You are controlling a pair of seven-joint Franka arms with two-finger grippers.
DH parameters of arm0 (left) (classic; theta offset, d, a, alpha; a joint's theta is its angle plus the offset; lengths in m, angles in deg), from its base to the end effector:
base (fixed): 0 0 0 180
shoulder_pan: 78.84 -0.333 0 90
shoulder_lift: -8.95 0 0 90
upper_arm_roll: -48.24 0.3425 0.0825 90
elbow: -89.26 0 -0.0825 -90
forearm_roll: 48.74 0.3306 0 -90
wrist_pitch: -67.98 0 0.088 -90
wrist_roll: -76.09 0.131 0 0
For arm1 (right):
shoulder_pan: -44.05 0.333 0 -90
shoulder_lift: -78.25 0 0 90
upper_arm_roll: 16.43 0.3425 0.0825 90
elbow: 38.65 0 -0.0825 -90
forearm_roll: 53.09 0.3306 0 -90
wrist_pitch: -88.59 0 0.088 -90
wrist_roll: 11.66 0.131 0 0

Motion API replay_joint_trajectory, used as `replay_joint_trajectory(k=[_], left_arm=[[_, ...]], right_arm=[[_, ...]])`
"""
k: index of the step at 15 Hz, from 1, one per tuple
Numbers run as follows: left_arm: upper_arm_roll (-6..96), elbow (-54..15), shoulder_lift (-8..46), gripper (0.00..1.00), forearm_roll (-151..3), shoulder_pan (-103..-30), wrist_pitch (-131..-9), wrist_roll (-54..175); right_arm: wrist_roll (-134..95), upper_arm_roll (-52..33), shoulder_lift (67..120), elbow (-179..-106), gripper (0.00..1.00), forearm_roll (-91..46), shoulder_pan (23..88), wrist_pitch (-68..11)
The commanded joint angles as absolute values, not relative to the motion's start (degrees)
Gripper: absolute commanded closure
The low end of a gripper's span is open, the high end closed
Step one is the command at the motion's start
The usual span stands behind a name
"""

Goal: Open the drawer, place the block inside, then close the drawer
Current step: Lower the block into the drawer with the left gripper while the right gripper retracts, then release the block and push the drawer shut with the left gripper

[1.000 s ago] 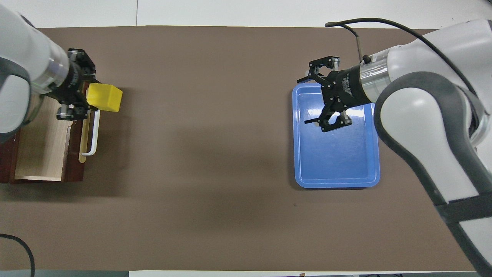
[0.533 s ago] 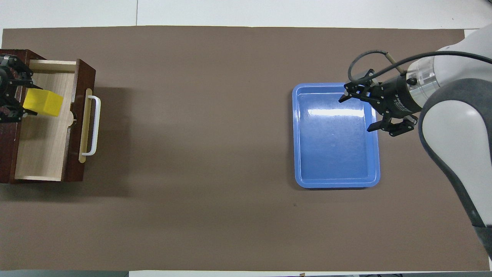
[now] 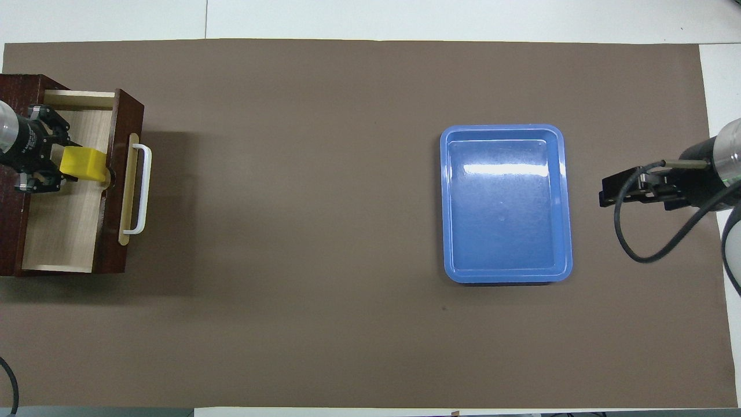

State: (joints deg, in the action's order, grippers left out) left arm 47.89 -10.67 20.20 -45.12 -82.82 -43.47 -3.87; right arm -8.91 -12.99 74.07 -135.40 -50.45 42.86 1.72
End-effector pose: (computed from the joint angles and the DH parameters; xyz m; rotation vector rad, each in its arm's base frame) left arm 0.5730 0.0423 0.4799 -2.3335 -2.0386 -0.0610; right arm 0.4652 0.0257 0.6092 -3.1002 0.0138 0.1572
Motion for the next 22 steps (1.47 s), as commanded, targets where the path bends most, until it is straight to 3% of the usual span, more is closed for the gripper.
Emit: replay_joint_trajectory(k=[1, 6, 7, 8, 9, 16, 22], left_arm=[[47.45, -15.76, 18.01, 1.00, -44.52, -83.24, -47.33, -5.21], [47.45, -18.93, 16.77, 1.00, -44.44, -83.24, -49.97, -5.04], [47.45, -19.10, 16.51, 0.94, -44.43, -83.32, -50.15, -4.34], [47.45, -19.02, 16.60, 0.32, -44.43, -83.32, -49.97, -3.37], [47.53, -18.58, 16.60, 0.00, -44.43, -83.15, -49.28, -2.75], [47.09, -4.52, 16.78, 0.00, -44.35, -79.12, -32.23, -3.88], [47.01, -14.43, 11.42, 0.00, -27.23, -65.24, -32.83, -17.15]], right_arm=[[-16.13, -12.21, 71.32, -136.91, 0.00, -52.12, 40.54, 5.17], [-16.05, -12.21, 70.08, -137.61, 0.00, -53.26, 39.84, 6.24], [-16.31, -12.12, 70.25, -137.61, 0.00, -53.26, 39.40, 4.67], [-16.58, -12.12, 70.51, -137.62, 0.00, -53.78, 39.13, 3.70], [-16.49, -12.12, 70.69, -137.62, 0.00, -54.40, 39.05, 3.43], [-17.20, -12.03, 73.07, -134.01, 0.00, -54.76, 38.96, 2.19], [-16.84, -11.86, 72.63, -134.89, 0.00, -54.49, 39.13, 3.60]])
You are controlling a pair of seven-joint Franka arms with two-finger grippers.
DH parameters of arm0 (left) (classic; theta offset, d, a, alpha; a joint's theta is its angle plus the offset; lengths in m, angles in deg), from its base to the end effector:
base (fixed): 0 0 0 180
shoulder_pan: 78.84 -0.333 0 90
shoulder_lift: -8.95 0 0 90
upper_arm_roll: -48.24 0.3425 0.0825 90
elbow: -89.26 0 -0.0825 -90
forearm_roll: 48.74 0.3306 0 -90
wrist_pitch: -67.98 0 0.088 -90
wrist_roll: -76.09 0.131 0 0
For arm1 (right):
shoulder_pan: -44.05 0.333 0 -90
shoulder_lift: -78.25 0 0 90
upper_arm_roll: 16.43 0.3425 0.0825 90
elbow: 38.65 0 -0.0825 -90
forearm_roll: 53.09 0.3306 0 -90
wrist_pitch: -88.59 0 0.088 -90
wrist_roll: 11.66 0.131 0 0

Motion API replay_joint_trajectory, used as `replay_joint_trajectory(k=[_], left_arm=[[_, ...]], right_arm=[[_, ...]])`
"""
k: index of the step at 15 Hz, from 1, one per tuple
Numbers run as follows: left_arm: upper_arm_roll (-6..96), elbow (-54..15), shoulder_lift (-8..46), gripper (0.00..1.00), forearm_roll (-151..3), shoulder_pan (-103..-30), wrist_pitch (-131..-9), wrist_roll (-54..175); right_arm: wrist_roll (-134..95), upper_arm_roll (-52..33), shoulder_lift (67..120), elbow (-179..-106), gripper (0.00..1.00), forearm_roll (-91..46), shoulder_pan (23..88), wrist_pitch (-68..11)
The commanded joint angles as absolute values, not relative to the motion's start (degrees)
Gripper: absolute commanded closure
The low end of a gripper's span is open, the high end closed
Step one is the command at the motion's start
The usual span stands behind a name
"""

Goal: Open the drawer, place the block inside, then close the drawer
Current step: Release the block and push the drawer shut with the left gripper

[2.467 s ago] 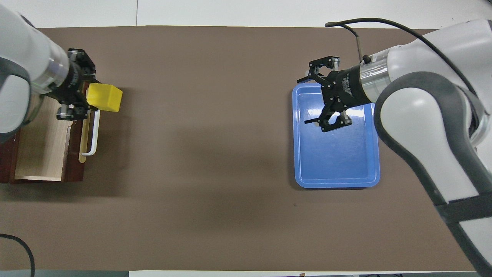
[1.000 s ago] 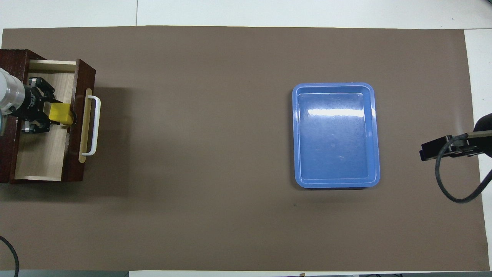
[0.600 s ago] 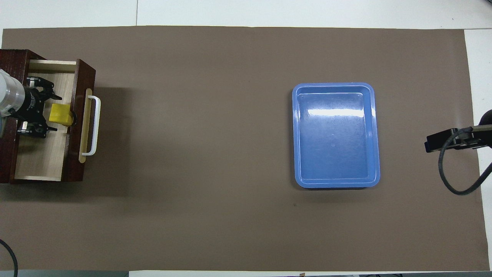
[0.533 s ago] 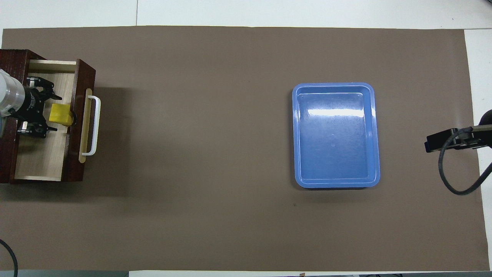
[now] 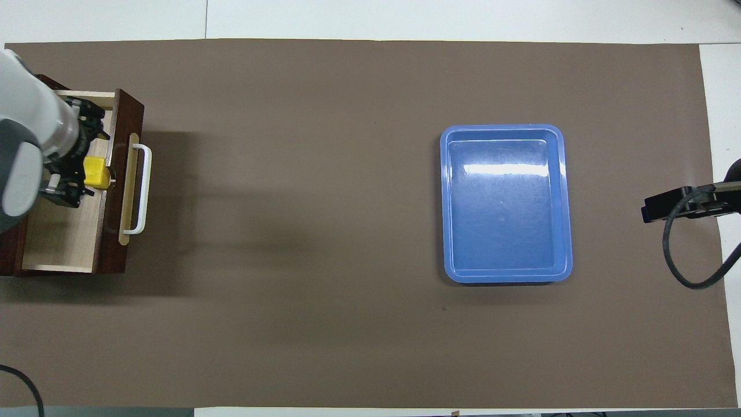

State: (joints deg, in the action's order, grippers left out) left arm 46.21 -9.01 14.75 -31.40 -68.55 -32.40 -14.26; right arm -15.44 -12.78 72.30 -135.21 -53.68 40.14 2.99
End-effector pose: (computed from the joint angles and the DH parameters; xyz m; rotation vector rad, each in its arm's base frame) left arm 0.5330 -0.0811 0.5336 -2.3082 -1.7500 -0.2748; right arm 0.4543 -0.0017 0.6229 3.1234 0.0945 -0.1379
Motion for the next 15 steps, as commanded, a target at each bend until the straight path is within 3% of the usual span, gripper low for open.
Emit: replay_joint_trajectory(k=[1, 7, 15], left_arm=[[46.92, -16.97, 10.54, 0.00, -24.68, -63.65, -33.79, -19.69], [46.92, -27.54, 9.30, 0.00, -13.86, -61.26, -39.59, -30.08], [47.01, -29.04, 10.27, 0.00, -11.12, -69.52, -47.86, -25.88]], right_arm=[[-16.84, -11.94, 72.63, -134.80, 0.00, -54.58, 39.13, 3.69], [-16.76, -11.94, 72.36, -134.80, 0.00, -54.67, 39.04, 3.95], [-16.84, -12.03, 72.27, -134.98, 0.00, -54.67, 38.87, 3.95]])
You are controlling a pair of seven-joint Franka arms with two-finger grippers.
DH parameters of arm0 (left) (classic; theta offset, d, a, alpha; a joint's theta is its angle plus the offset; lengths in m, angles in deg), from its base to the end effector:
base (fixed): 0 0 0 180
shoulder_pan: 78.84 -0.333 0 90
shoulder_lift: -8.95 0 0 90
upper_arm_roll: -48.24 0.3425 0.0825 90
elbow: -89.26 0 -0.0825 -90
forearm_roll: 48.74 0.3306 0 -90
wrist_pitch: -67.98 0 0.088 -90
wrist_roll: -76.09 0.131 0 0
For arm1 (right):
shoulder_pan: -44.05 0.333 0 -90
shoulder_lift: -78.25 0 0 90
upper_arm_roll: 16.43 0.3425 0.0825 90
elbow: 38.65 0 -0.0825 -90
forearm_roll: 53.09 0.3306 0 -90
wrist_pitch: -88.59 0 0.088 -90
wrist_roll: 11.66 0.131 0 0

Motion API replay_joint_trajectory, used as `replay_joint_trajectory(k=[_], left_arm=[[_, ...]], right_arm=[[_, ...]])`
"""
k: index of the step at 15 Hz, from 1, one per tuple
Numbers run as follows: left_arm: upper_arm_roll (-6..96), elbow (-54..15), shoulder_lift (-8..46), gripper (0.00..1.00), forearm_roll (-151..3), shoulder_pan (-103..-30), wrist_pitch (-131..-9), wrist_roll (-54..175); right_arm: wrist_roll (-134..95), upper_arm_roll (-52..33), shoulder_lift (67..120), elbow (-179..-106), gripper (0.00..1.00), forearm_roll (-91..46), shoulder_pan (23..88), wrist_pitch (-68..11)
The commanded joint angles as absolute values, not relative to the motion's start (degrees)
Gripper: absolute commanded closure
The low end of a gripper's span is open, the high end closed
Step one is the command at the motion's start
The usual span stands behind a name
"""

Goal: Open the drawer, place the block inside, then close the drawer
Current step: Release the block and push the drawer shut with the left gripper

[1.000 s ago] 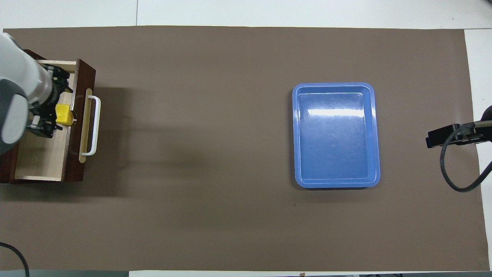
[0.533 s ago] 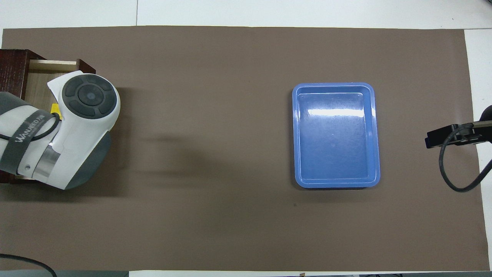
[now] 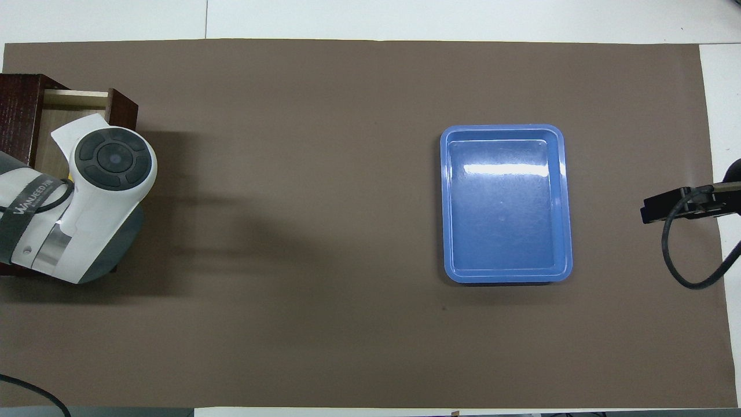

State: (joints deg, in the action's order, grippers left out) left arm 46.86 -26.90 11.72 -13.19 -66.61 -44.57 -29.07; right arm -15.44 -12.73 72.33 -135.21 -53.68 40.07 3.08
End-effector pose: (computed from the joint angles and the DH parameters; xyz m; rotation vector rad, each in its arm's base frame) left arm 0.5067 -0.0703 0.4576 -2.1366 -1.6595 -0.5896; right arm 0.4542 -0.0019 0.6226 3.1233 0.0939 -0.1412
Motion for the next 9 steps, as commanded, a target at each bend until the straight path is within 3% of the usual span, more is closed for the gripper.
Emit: replay_joint_trajectory(k=[1, 9], left_arm=[[47.01, -28.95, 10.44, 0.00, -11.04, -70.66, -48.47, -24.47], [46.92, -28.60, 11.15, 0.00, -9.28, -78.92, -53.66, -17.43]], right_arm=[[-16.76, -12.12, 72.27, -134.98, 0.00, -54.67, 38.87, 4.04], [-16.76, -12.12, 72.19, -135.33, 0.00, -54.67, 38.87, 3.95]])
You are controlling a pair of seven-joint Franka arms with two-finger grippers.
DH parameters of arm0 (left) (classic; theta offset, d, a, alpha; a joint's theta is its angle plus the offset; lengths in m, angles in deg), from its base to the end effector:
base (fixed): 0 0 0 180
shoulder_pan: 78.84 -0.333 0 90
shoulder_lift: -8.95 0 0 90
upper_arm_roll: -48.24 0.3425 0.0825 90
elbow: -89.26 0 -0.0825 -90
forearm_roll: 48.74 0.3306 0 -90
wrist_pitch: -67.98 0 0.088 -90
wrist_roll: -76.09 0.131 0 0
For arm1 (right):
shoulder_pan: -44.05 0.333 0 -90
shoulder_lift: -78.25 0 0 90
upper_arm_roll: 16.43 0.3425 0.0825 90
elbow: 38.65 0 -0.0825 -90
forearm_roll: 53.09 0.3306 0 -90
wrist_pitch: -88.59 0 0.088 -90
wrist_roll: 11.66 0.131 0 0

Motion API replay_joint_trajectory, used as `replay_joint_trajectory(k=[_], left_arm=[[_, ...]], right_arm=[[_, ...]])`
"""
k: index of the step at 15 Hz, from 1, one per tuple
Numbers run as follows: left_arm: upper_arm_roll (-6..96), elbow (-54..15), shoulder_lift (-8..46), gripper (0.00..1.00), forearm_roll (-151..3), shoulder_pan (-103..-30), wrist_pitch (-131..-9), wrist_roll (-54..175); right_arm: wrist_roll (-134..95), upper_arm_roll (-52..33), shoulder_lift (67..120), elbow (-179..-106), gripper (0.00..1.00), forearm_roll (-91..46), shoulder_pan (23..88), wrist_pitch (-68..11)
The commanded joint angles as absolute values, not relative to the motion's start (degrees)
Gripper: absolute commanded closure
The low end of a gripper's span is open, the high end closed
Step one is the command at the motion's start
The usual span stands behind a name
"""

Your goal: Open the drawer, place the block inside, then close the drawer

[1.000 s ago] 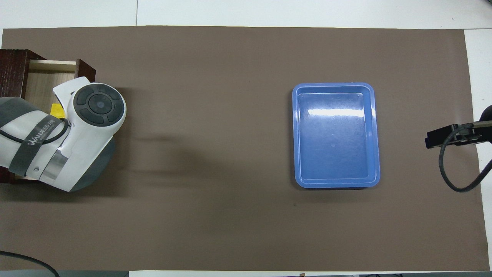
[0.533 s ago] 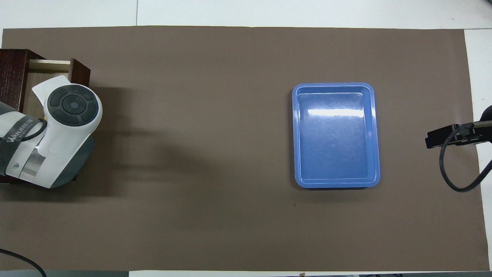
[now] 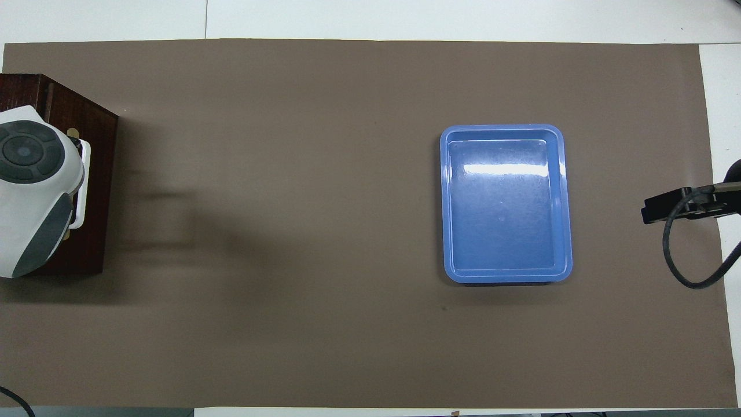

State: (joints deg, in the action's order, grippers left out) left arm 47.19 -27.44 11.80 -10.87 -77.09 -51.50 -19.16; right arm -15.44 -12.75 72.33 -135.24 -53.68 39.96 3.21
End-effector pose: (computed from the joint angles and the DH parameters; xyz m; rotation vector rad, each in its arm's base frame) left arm 0.5244 0.0180 0.4615 -2.1693 -1.6131 -0.5989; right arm 0.4539 -0.0029 0.6222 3.1234 0.0903 -0.1456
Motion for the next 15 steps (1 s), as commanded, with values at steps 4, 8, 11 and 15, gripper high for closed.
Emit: replay_joint_trajectory(k=[4, 8, 11, 15], left_arm=[[46.83, -27.90, 11.24, 0.00, -9.54, -78.93, -52.79, -16.46], [45.86, -25.18, 10.19, 0.00, -22.95, -73.24, -47.27, -12.17], [45.86, -23.95, 4.93, 0.00, -35.51, -67.26, -43.74, -4.97], [45.86, -13.43, 3.24, 0.00, -46.61, -64.34, -30.06, 6.70]], right_arm=[[-16.76, -12.12, 72.19, -135.33, 0.00, -54.67, 38.87, 3.95], [-16.84, -12.12, 72.19, -135.33, 0.00, -54.67, 38.87, 3.86], [-16.76, -12.21, 72.19, -135.42, 0.00, -54.67, 38.87, 3.86], [-17.28, -12.47, 72.27, -134.98, 0.00, -54.58, 38.26, 4.13]])
